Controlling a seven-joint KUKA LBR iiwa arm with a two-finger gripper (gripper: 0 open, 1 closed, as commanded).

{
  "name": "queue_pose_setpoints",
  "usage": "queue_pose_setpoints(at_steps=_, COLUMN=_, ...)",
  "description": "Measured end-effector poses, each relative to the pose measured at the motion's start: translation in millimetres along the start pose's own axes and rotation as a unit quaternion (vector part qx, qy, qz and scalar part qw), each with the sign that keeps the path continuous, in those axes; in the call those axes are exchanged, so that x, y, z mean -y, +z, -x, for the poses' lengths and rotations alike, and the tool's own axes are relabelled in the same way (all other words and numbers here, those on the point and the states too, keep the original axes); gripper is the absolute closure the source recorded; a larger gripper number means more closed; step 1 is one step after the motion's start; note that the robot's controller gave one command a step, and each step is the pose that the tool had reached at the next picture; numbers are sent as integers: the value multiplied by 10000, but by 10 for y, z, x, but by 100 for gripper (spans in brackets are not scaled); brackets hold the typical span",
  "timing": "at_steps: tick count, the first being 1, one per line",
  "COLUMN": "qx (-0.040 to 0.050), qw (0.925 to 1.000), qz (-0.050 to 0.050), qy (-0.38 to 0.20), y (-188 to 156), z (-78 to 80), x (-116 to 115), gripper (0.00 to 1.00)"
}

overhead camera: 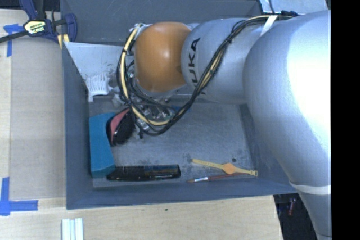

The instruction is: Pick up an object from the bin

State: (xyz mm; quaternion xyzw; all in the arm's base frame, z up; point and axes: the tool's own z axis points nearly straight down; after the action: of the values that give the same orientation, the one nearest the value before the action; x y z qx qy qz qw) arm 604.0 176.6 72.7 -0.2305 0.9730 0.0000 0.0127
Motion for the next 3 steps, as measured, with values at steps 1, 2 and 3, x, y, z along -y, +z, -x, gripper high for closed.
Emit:
queue_pose_setpoints(at_steps=1, qx=-9, qw=9997, qz=14, qy=258, y=-13, z=0, x=-12, gripper=0)
queue_pose_setpoints(at_steps=2, qx=-66, qw=9996, qz=16, qy=265, y=-227, z=-33, x=-25, gripper=0)
queue_pose_setpoints(at_steps=3, qx=28, qw=9999, qz=1, qy=102, y=-555, z=-2, x=-77, gripper=0)
